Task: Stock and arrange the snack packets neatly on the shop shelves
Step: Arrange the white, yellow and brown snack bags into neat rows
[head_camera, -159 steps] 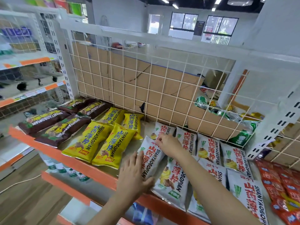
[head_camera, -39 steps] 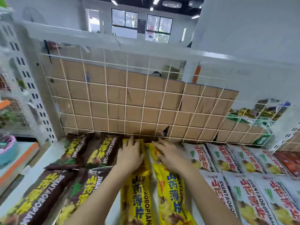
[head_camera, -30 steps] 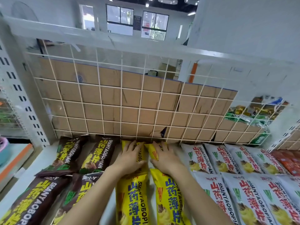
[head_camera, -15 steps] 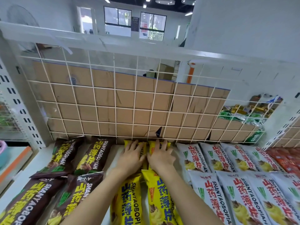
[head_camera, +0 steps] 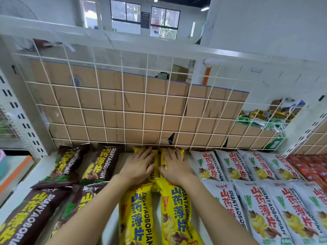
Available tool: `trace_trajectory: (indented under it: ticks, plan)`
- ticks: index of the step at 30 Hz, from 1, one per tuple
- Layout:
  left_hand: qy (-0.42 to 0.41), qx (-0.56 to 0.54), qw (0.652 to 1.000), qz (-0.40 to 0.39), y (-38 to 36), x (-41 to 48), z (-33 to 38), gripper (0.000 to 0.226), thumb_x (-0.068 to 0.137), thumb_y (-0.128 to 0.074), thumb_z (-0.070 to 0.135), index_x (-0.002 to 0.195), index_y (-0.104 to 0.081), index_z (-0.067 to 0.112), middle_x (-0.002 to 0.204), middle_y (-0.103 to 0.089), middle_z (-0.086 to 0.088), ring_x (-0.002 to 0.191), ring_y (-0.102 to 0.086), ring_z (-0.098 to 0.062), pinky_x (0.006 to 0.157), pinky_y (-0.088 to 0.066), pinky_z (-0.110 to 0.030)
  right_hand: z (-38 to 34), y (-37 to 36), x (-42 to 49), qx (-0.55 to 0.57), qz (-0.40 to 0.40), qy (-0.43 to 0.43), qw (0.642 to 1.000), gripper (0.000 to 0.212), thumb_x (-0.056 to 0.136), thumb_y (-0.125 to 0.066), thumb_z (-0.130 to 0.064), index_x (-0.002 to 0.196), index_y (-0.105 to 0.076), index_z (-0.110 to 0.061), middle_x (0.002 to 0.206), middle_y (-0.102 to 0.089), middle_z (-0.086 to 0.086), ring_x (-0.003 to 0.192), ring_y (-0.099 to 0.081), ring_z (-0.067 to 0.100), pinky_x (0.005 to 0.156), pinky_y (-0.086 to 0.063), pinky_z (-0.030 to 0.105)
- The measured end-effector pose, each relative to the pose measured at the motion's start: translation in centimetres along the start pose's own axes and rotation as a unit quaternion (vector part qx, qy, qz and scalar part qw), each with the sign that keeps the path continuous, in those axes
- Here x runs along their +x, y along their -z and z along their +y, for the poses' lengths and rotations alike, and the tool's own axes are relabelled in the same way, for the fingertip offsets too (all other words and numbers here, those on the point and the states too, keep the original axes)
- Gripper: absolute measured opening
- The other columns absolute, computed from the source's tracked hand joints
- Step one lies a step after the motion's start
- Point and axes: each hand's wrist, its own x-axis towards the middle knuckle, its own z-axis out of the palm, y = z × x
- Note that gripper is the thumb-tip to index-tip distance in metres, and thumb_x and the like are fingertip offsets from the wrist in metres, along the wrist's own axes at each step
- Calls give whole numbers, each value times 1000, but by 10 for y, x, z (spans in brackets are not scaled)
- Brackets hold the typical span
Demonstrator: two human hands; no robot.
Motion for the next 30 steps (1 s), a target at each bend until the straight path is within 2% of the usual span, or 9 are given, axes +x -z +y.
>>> trace_trajectory:
  ticks: [9, 11, 13, 16, 18, 20, 22, 26, 30]
  plan:
    - [40, -5, 999, 4, -3, -1, -2, 97, 64, 8, 65, 151, -12, 26, 158, -8, 3, 145, -3, -14, 116, -5, -32, 5, 1, 0, -12, -3, 24, 1000, 63, 94, -35, -43, 149, -10, -26, 158, -4, -2, 144, 6, 25, 113, -14, 48]
    - [50, -13, 999, -3, 1, -1, 0, 81, 80, -6, 65, 150, -14, 27, 158, -10, 3, 145, -6, -15, 116, -6, -34, 6, 4, -2, 18, 4, 23, 1000, 61, 96, -35, -43, 149, -12, -25, 157, -7, -3, 144, 1, 23, 114, -14, 46]
    - [60, -15, 998, 11, 7, -2, 2, 56, 98, -27, 48, 149, -22, 25, 157, -15, 1, 144, -13, -18, 116, -9, -36, 6, 10, -10, 65, 57, 15, 996, 55, 97, -35, -39, 147, -20, -23, 155, -19, -1, 143, -12, 21, 114, -20, 42]
    - [63, -30, 994, 80, 15, -15, 9, 45, 98, -41, 33, 141, -39, 22, 150, -33, -2, 135, -33, -25, 110, -25, -37, 4, 17, -38, 159, 164, -16, 973, 43, 97, -40, -31, 138, -38, -20, 141, -40, 0, 129, -38, 19, 104, -33, 34]
    - [42, -64, 990, 118, 17, -29, 19, 38, 96, -46, 28, 133, -49, 20, 137, -47, -2, 123, -46, -26, 100, -36, -35, -2, 15, -64, 195, 198, -27, 960, 40, 96, -42, -30, 135, -42, -22, 137, -44, -3, 124, -42, 16, 99, -36, 33]
    - [9, -87, 990, 108, 17, -42, 32, 34, 94, -50, 26, 127, -55, 19, 126, -54, 1, 116, -51, -23, 93, -39, -31, -10, 6, -90, 186, 198, -30, 962, 42, 95, -42, -31, 136, -38, -25, 140, -39, -6, 127, -38, 14, 101, -34, 33]
    - [-11, -89, 993, 75, 16, -49, 44, 32, 94, -51, 29, 124, -58, 20, 123, -56, 1, 113, -53, -22, 92, -41, -30, -16, -6, -112, 166, 176, -44, 969, 46, 96, -40, -36, 140, -32, -26, 148, -28, -5, 134, -29, 14, 104, -31, 34]
    - [-8, -76, 996, 50, 10, -52, 55, 31, 96, -46, 36, 120, -60, 22, 120, -59, 0, 111, -55, -23, 95, -41, -37, -27, -27, -139, 107, 136, -64, 983, 71, 88, -23, -61, 148, -11, -26, 157, 2, -5, 144, 0, 14, 112, -21, 35]
    - [21, -99, 994, 51, 11, -52, 63, 27, 98, -44, 34, 112, -62, 20, 111, -64, -1, 102, -57, -23, 87, -42, -35, -32, -38, -154, 95, 107, -96, 985, 82, 90, -36, -57, 148, 11, -23, 156, 18, -2, 144, 11, 16, 114, -16, 35]
